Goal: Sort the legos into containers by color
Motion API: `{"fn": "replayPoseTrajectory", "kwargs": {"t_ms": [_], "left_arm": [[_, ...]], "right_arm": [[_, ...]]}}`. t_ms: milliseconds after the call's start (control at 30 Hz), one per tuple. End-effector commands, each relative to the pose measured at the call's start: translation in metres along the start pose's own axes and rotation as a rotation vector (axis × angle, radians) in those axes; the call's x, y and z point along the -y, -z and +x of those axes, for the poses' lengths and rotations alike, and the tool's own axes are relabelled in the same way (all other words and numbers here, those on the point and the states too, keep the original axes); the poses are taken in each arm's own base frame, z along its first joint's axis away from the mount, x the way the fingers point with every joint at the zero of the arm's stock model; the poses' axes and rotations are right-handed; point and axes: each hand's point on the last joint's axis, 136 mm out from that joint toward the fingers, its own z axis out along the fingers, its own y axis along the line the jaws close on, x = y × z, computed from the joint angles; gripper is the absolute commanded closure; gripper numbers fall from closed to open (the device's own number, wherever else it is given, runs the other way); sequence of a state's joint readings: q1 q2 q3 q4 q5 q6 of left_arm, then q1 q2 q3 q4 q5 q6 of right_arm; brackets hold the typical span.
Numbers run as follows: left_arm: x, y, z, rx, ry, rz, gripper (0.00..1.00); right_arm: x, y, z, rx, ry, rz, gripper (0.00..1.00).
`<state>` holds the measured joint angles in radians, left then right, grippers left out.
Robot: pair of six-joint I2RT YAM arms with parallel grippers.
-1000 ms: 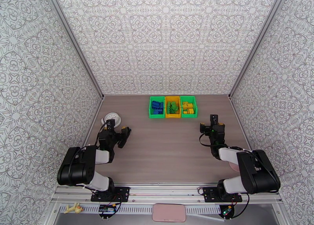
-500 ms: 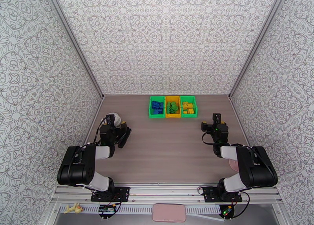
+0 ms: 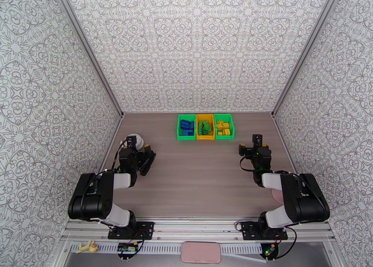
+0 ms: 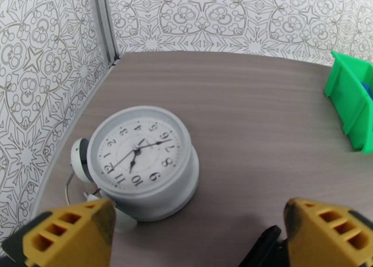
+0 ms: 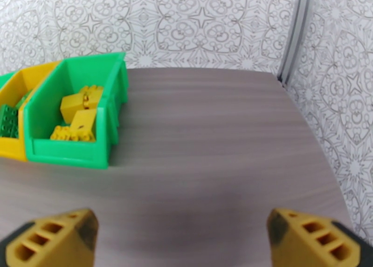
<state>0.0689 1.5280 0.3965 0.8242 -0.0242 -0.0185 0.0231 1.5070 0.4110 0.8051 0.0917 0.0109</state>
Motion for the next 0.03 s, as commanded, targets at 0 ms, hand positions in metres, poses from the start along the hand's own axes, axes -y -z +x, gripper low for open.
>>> {"fn": "replayPoseTrajectory", "kwargs": {"t_ms": [0], "left_arm": [[-0.0009, -0.0017, -0.0001, -0.007, -0.014, -0.006, 0.0]], "right_arm": [[-0.0015, 0.0011, 0.0023, 0.002, -0.014, -0.012, 0.0]]}}
